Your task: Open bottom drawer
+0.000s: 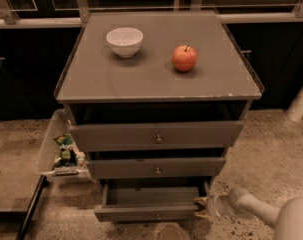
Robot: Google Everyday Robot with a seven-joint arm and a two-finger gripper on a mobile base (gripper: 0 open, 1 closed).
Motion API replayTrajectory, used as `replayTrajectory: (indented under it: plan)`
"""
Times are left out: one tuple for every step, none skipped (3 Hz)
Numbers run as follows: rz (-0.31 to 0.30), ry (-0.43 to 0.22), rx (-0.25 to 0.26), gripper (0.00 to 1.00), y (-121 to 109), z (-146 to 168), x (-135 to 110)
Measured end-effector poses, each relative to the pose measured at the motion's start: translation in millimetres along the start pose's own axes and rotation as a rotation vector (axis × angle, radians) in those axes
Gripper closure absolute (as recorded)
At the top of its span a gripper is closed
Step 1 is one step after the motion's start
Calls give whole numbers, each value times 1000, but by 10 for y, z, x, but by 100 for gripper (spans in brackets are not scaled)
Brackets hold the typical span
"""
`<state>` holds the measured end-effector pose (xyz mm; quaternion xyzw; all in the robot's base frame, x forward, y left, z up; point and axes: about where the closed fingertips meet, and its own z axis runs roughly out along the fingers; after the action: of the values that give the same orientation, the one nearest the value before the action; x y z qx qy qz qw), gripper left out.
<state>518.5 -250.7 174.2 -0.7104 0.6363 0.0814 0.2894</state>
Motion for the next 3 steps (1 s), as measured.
replayTrajectory:
  plan:
    - [0, 0, 0, 81, 1, 3, 1]
    - [0, 0, 0, 58, 1, 3, 1]
    - [6, -1, -4, 35, -4, 56, 11]
